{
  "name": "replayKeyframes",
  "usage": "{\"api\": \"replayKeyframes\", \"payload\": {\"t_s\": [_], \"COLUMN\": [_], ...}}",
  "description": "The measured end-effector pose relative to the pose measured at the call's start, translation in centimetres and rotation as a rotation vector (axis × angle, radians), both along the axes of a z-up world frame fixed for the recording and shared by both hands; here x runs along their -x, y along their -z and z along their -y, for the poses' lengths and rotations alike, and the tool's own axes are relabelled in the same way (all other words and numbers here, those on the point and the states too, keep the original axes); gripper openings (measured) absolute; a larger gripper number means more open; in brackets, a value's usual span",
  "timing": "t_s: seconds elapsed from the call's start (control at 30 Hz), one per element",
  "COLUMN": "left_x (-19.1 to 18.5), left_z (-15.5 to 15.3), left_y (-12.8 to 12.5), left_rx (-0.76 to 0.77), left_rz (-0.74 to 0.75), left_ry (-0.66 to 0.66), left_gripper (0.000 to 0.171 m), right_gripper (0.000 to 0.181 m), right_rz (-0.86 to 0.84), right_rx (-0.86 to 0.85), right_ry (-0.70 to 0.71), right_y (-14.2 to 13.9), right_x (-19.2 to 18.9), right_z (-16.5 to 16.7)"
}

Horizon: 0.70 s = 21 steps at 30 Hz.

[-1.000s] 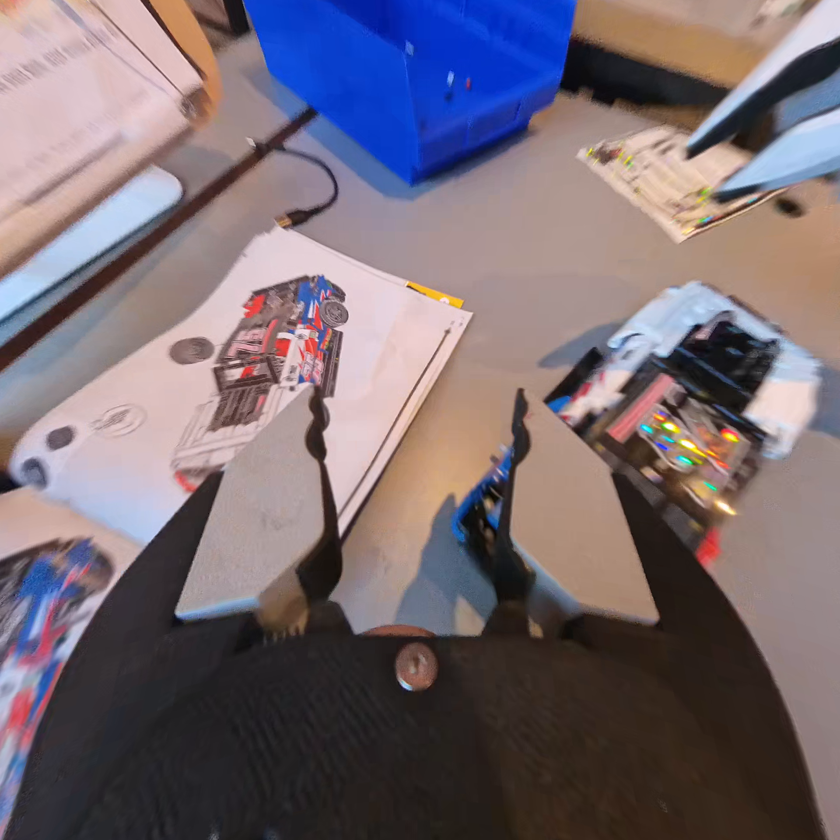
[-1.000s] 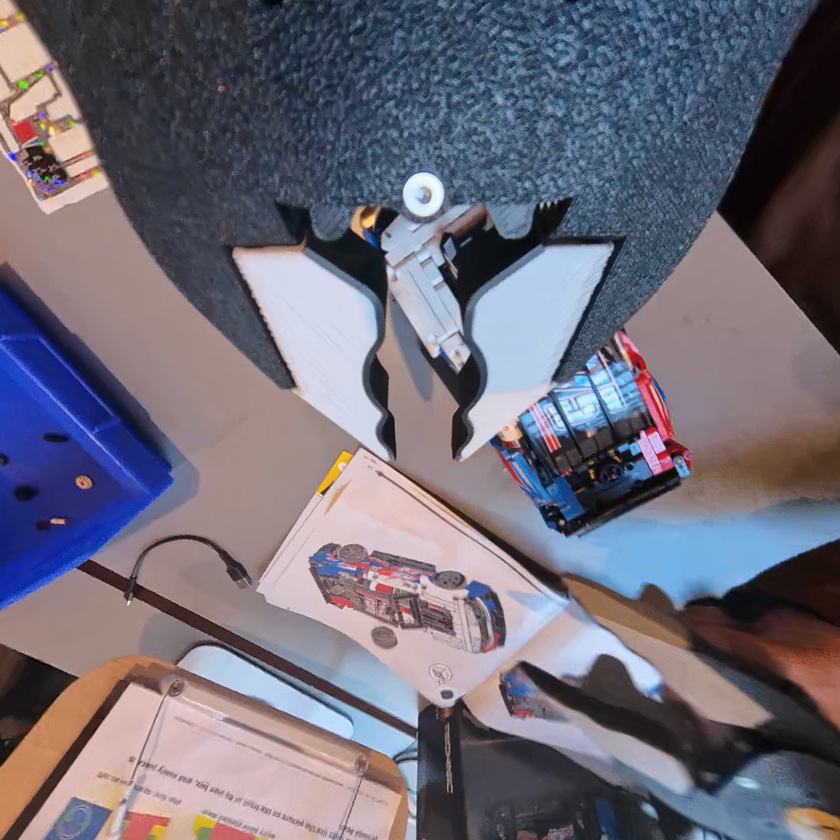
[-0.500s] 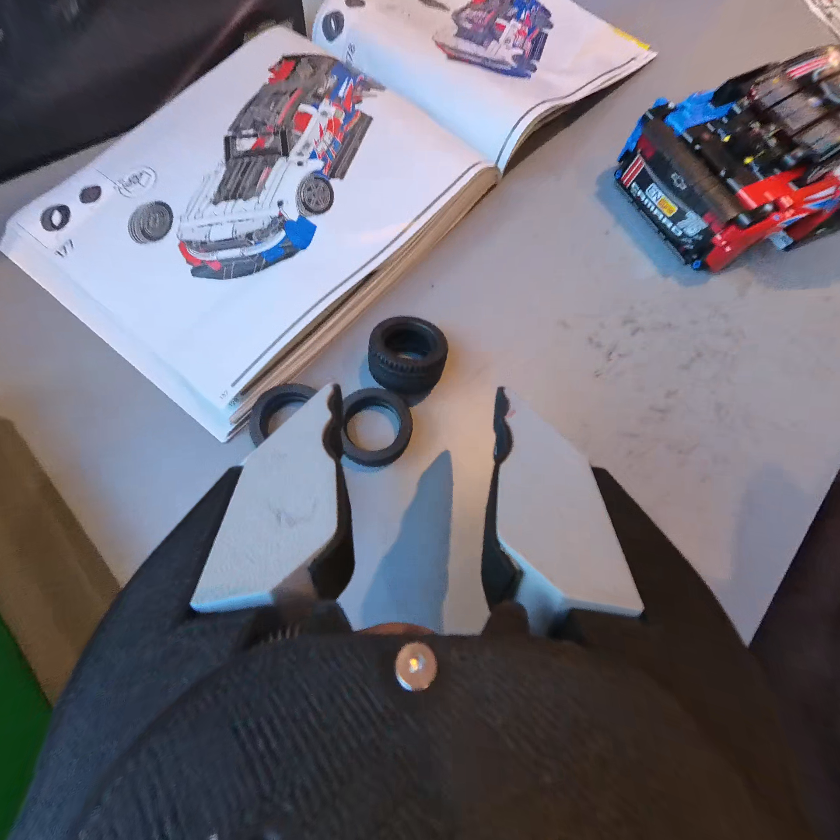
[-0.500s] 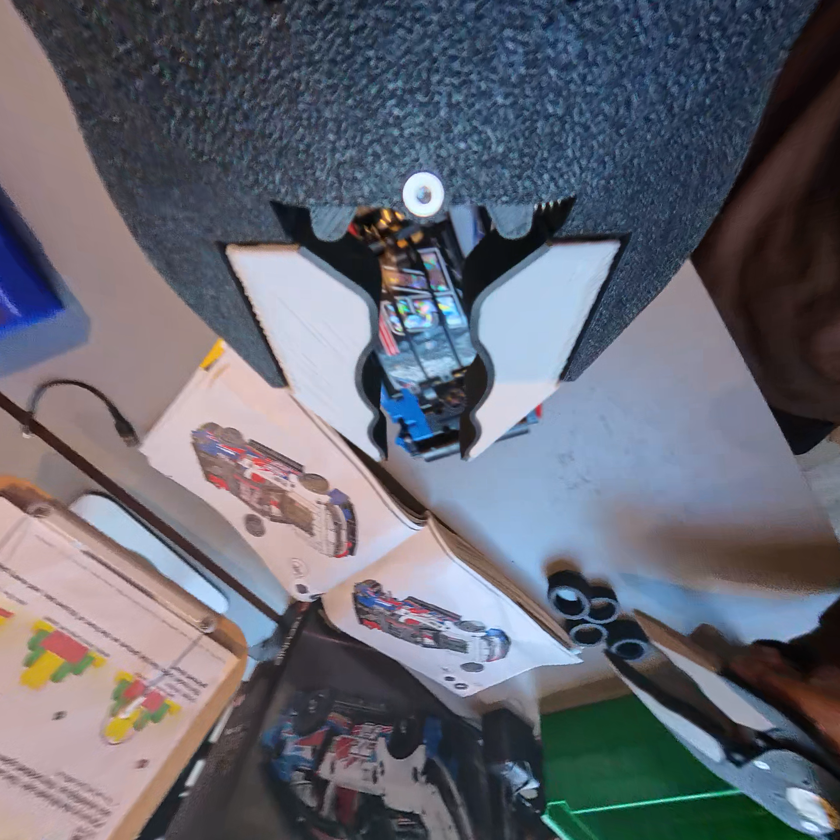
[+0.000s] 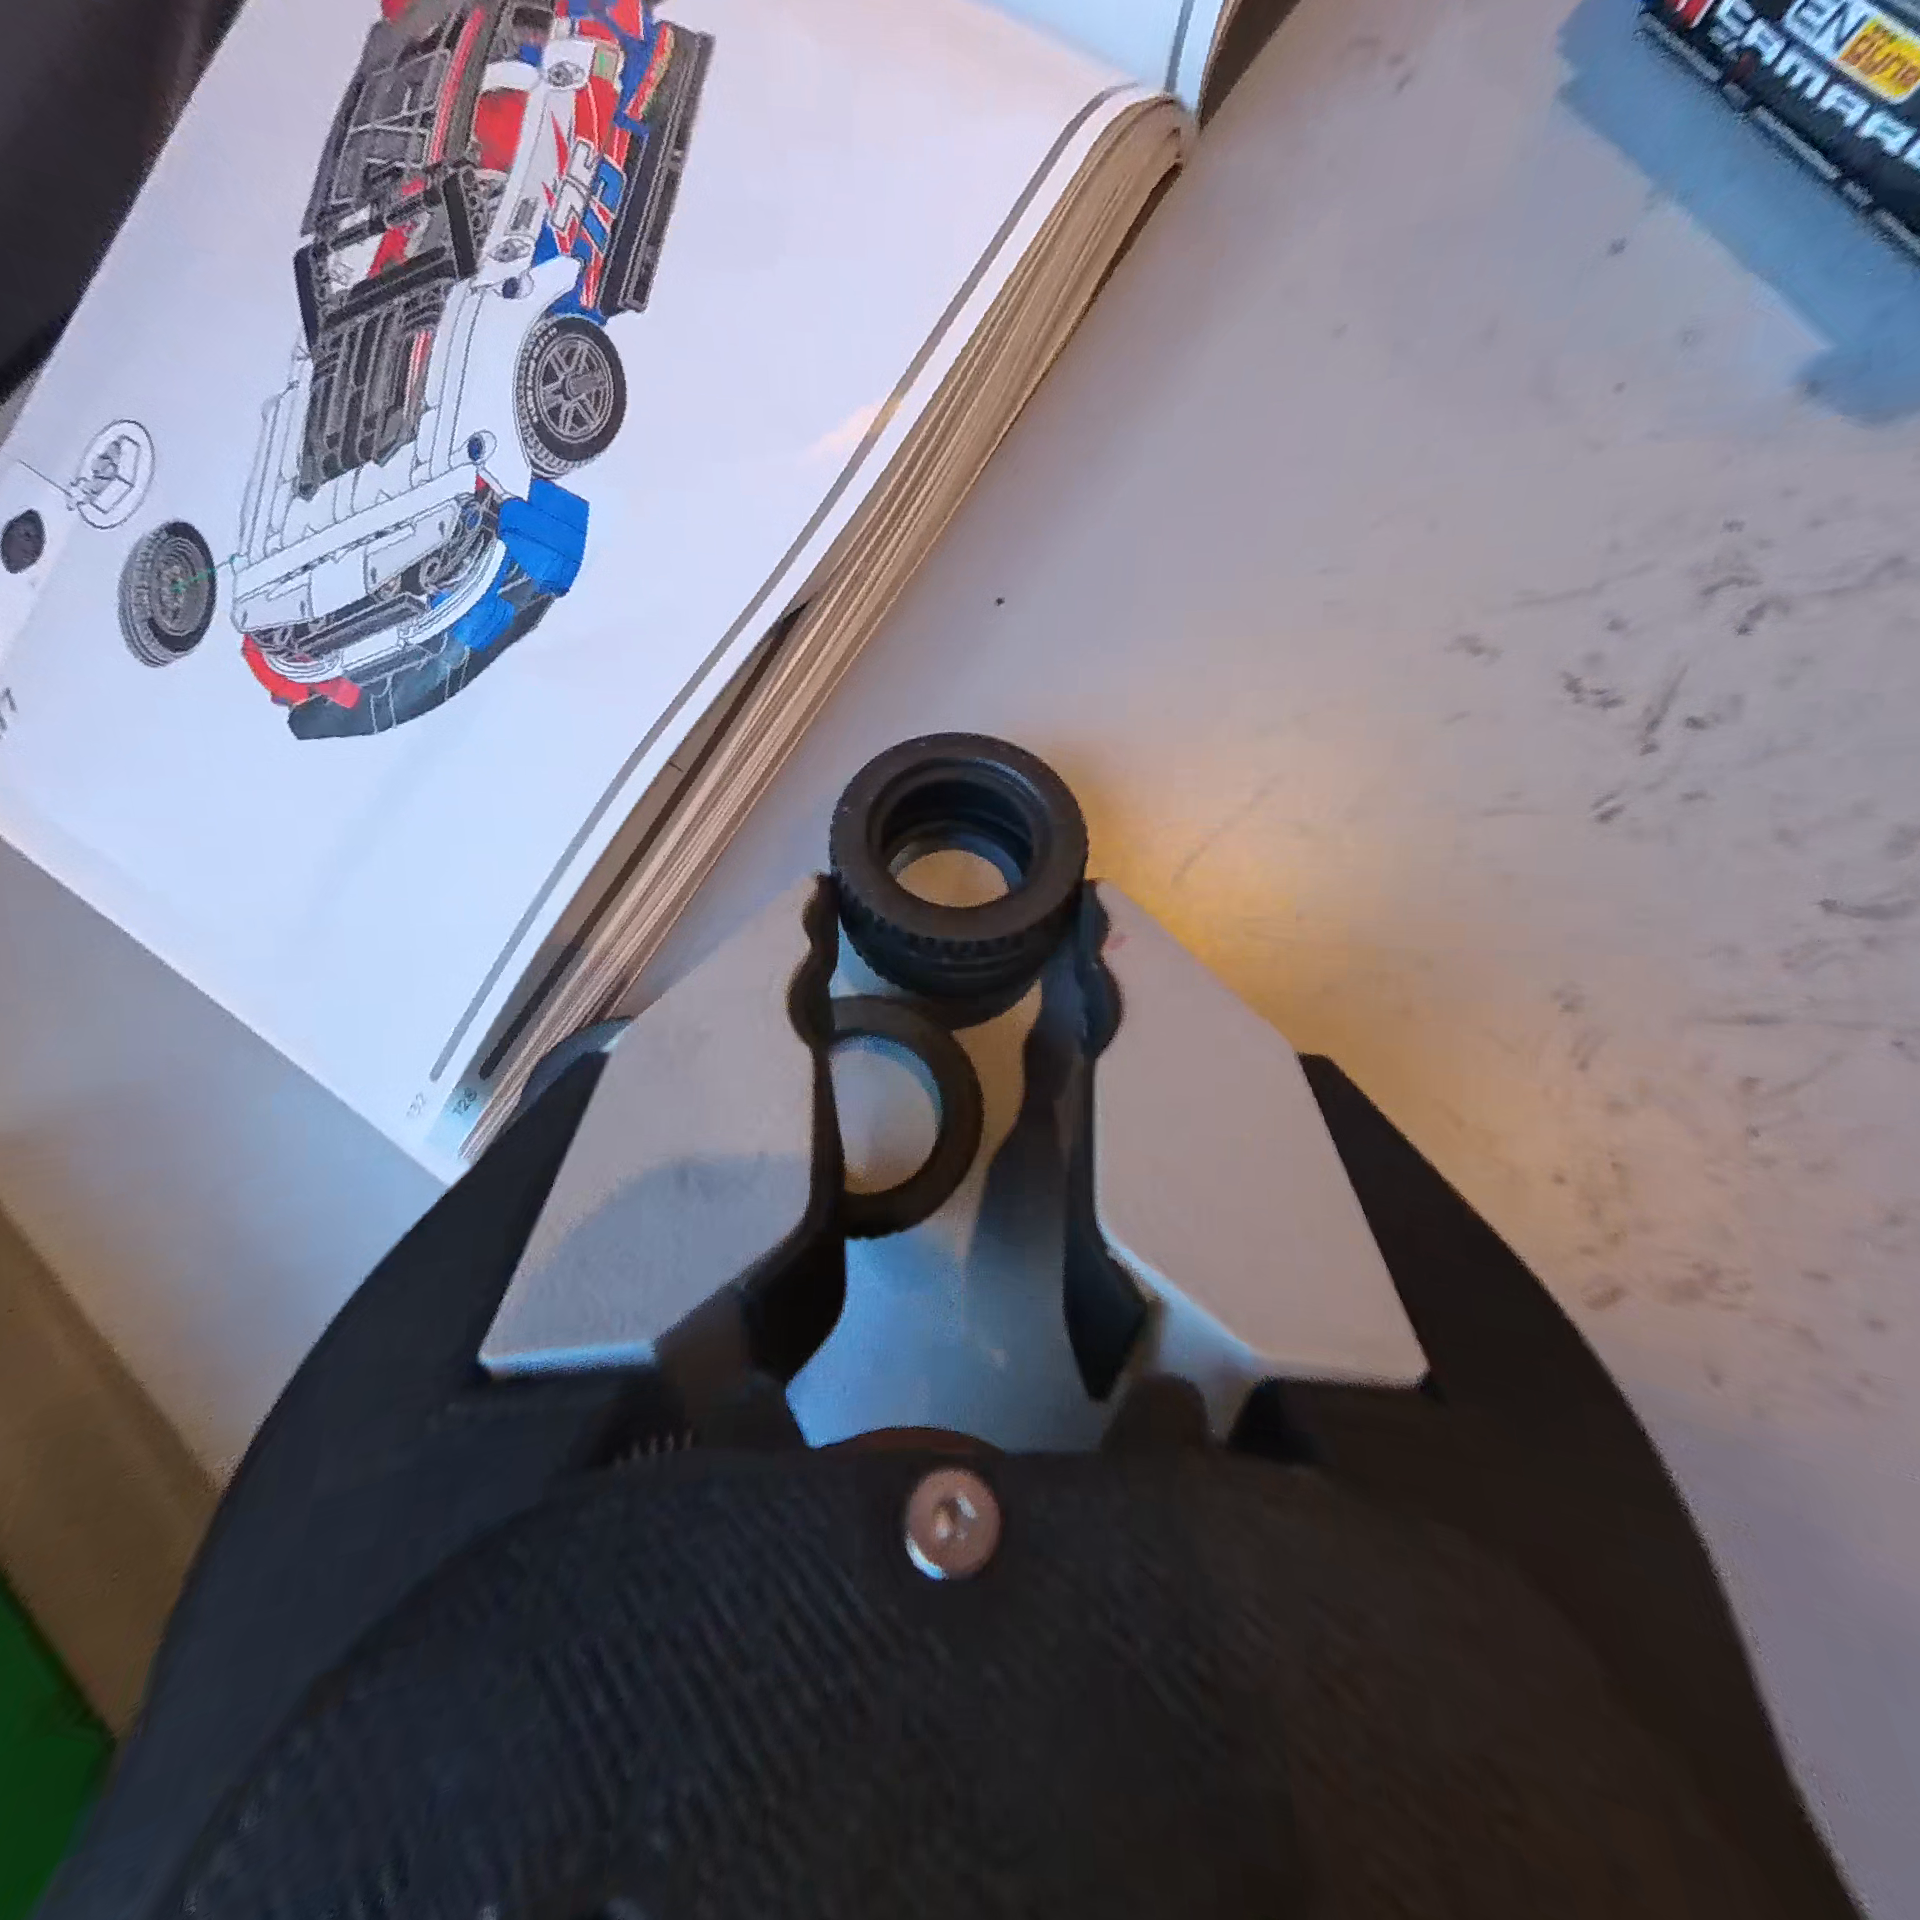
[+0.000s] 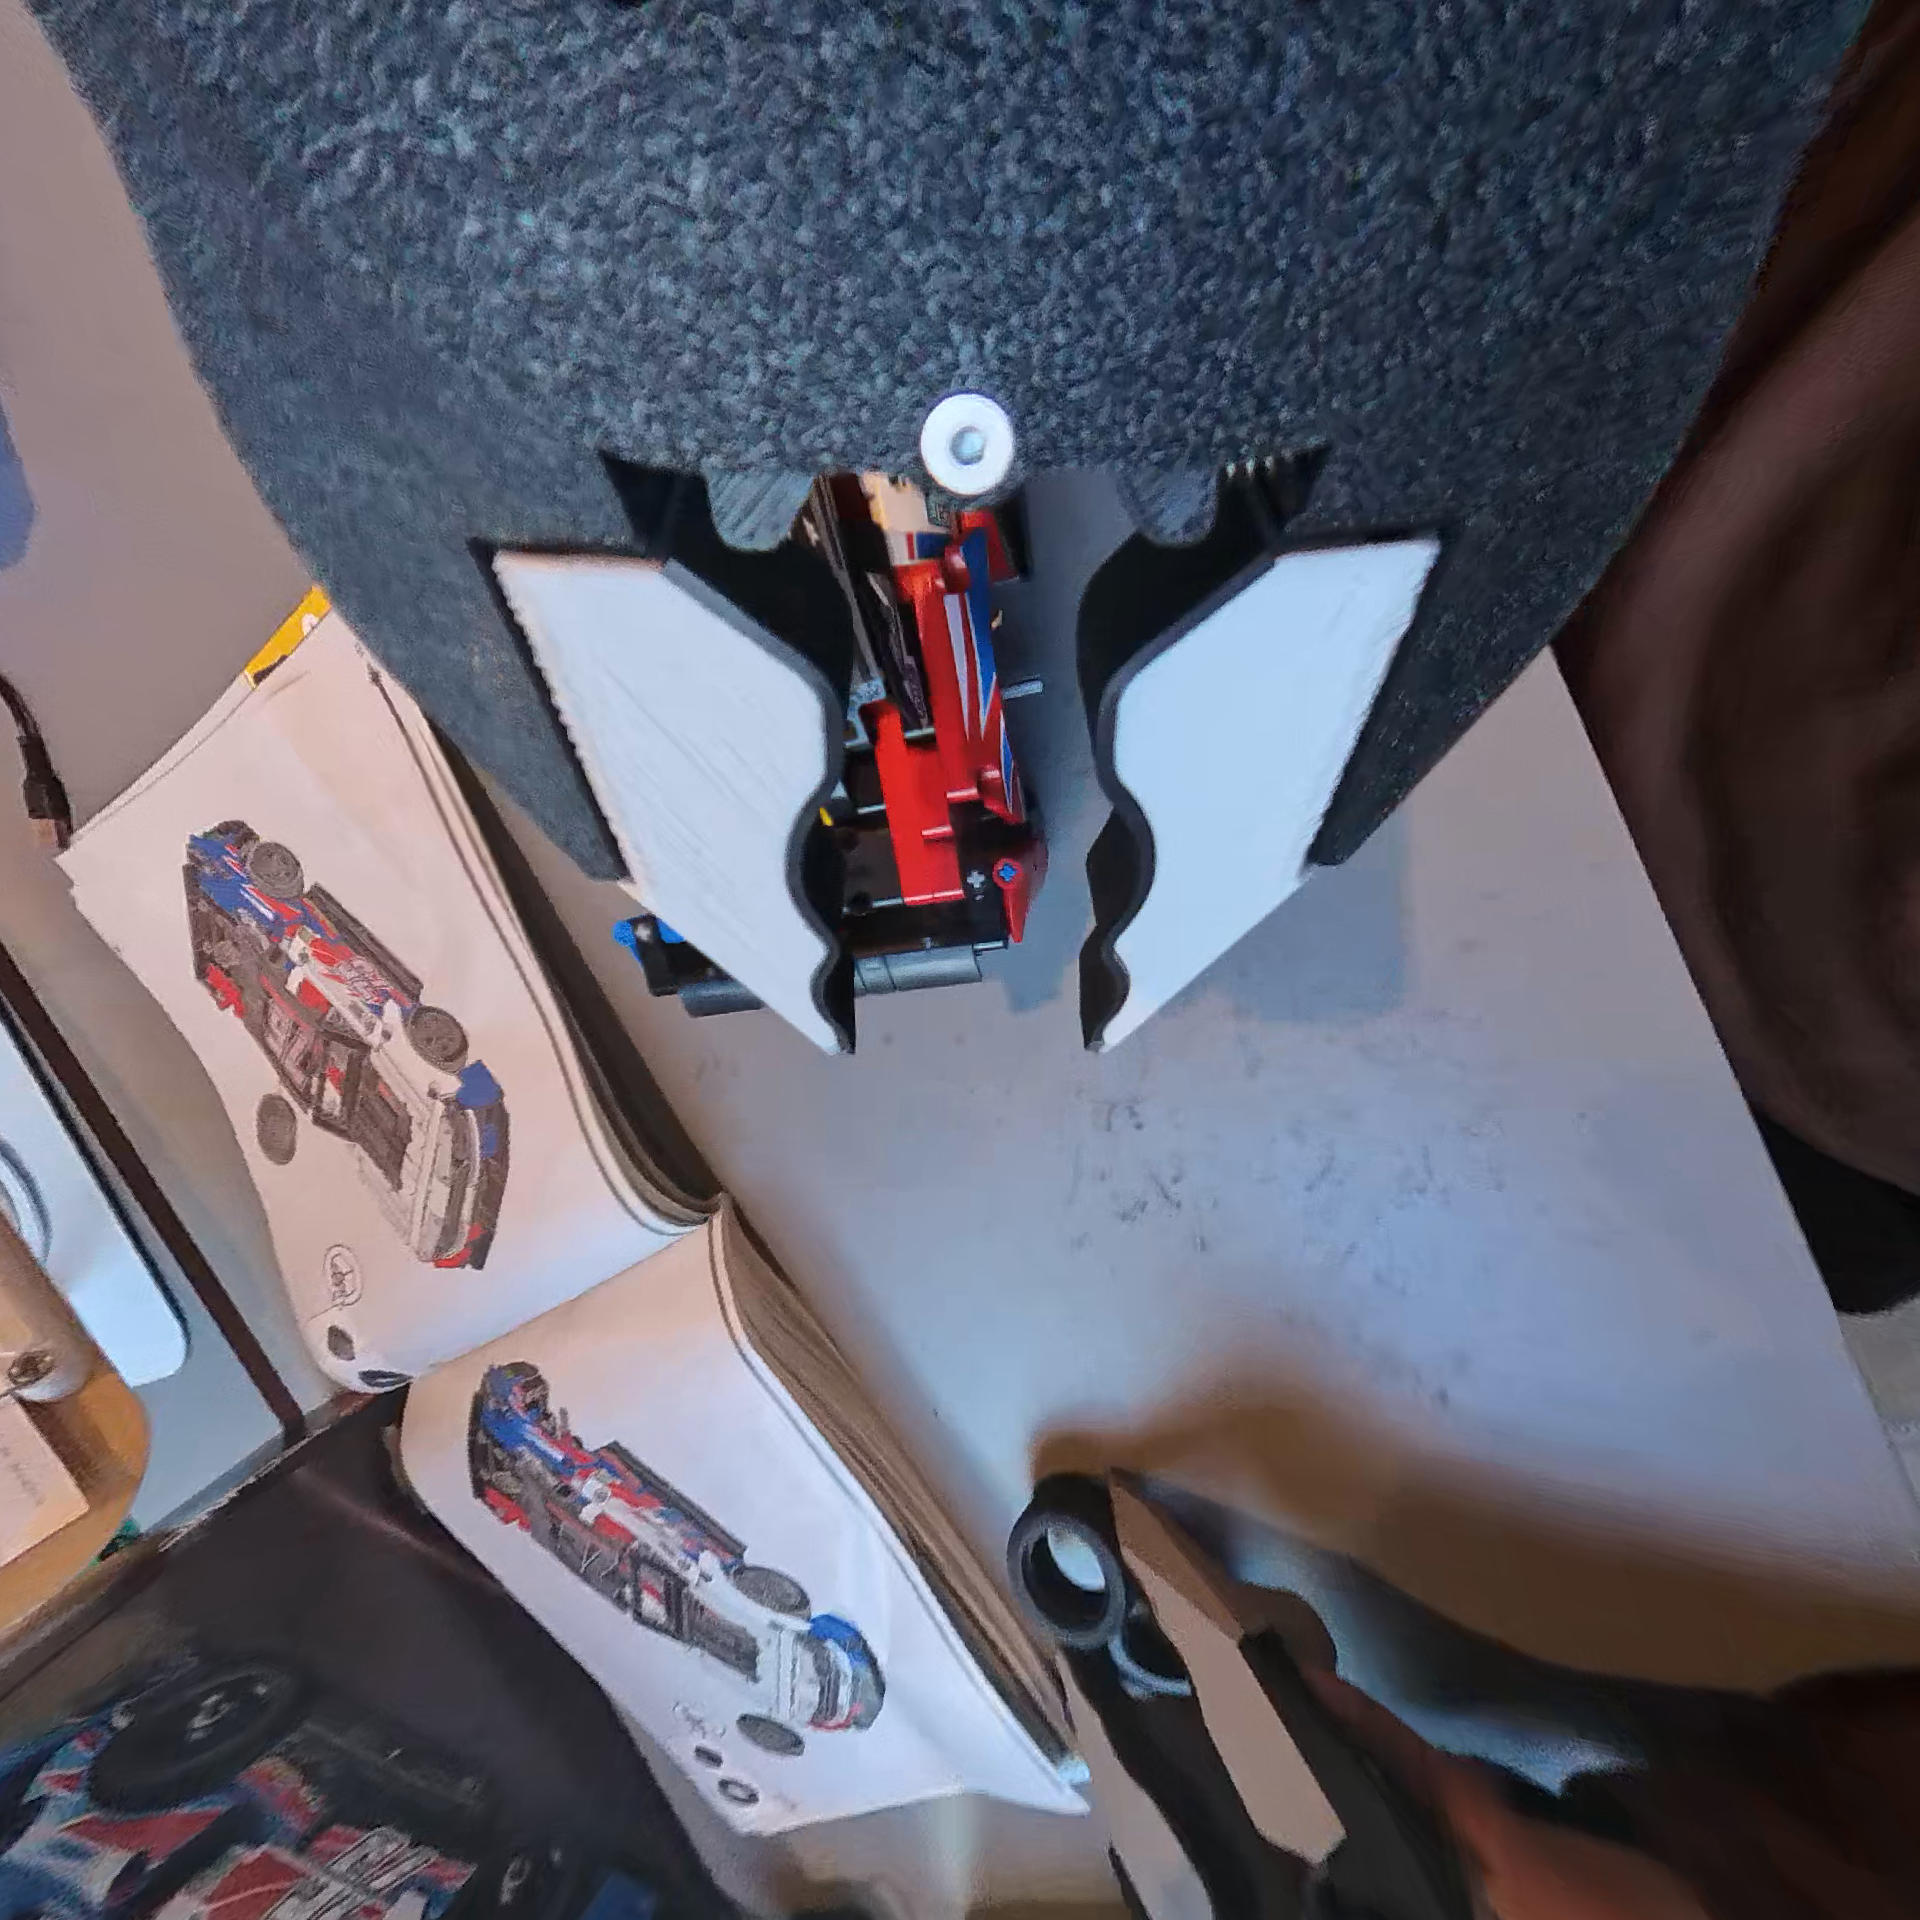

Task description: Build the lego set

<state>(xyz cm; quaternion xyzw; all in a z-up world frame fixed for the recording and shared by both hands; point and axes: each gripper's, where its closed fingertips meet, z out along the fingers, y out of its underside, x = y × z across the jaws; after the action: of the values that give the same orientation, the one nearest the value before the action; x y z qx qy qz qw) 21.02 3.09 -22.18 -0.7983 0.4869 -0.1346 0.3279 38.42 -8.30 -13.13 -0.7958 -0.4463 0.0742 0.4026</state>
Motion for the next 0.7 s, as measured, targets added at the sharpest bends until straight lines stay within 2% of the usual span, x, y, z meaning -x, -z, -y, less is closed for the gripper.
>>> {"api": "replayKeyframes", "payload": {"t_s": [0.17,0.23,0.3,0.33,0.43,0.57,0.7], "left_x": [0.2,0.6,0.8,1.1,3.0,5.3,8.3], "left_z": [2.6,4.0,5.8,6.4,7.4,9.1,9.6], "left_y": [-1.6,-3.0,-3.5,-3.3,-2.8,-3.0,-3.0], "left_rx": [-0.069,-0.074,-0.028,-0.025,-0.043,-0.062,-0.143], "left_rz": [0.017,0.104,0.179,0.184,0.161,0.242,0.256], "left_ry": [0.002,0.013,0.015,0.006,-0.045,-0.102,-0.165], "left_gripper": [0.043,0.025,0.023,0.024,0.05,0.051,0.049], "right_gripper": [0.042,0.041,0.041,0.041,0.041,0.04,0.039], "right_rz": [0.056,0.02,-0.015,-0.013,0.021,-0.098,-0.069], "right_rx": [0.002,0.02,0.044,0.055,0.046,0.12,0.08], "right_ry": [-0.038,-0.079,-0.122,-0.141,-0.167,-0.185,-0.135], "right_y": [1.7,1.8,2.1,2.5,3.6,4.6,6.3], "right_x": [1.9,3.8,6.1,7.1,9.5,14.3,16.2], "right_z": [0.0,0.5,1.2,1.4,1.2,1.0,-1.4]}}
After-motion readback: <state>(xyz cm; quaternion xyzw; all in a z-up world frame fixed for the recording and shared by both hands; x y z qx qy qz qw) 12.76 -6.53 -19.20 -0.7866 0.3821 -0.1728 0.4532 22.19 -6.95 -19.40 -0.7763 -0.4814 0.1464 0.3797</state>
